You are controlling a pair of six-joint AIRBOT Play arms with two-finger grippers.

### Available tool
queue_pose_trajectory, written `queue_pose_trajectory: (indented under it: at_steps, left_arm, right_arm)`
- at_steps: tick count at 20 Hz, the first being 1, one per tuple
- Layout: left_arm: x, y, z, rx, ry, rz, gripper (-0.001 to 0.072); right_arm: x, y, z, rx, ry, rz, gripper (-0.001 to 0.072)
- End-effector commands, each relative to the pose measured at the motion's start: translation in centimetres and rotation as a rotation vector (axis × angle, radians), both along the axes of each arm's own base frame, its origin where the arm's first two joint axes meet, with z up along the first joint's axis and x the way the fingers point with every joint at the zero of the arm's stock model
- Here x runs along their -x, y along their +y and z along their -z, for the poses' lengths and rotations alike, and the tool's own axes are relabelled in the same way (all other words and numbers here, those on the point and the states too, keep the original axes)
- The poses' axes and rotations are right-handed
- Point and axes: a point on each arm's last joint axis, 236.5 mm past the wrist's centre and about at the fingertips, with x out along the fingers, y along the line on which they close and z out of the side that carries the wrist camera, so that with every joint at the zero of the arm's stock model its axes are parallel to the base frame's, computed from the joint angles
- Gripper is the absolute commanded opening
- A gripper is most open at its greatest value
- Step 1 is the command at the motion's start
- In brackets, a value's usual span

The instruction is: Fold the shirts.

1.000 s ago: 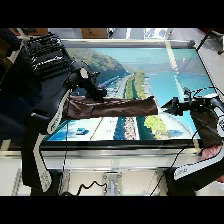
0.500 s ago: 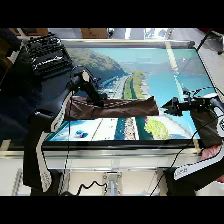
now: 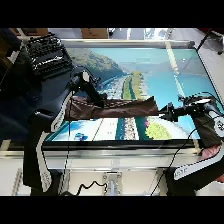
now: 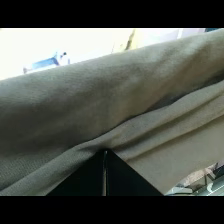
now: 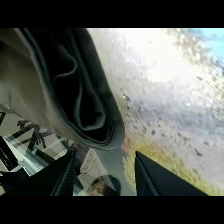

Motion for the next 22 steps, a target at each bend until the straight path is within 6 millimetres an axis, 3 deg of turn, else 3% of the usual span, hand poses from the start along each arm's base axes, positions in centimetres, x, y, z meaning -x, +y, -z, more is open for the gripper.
queue_pose_trajectory:
  at_steps: [1, 6, 16, 18, 22]
  left_arm:
    - [0.0, 0.1, 0.1, -0.003, -0.002, 0.002, 0.0006]
    - [0.0, 0.0, 0.1, 0.0, -0.002, 0.004, 0.0006]
    - [0.0, 0.0, 0.1, 0.002, -0.006, 0.011, 0.0007]
    - [0.0, 0.0, 0.0, 0.002, -0.006, 0.01, 0.0006]
    - [0.1, -0.1, 0.0, 0.008, -0.001, 0.01, 0.0007]
  right_arm:
    - [0.2, 0.6, 1.1, -0.007, -0.009, 0.036, 0.044]
    - [-2.9, 0.5, 0.1, -0.043, -0.078, 0.152, 0.044]
    - [-3.8, -0.4, 0.9, 0.005, -0.094, 0.19, 0.0439]
    - [-3.8, 0.0, 0.9, 0.006, -0.094, 0.179, 0.0438]
    - [-3.3, 2.7, 1.8, -0.005, -0.072, 0.112, 0.0438]
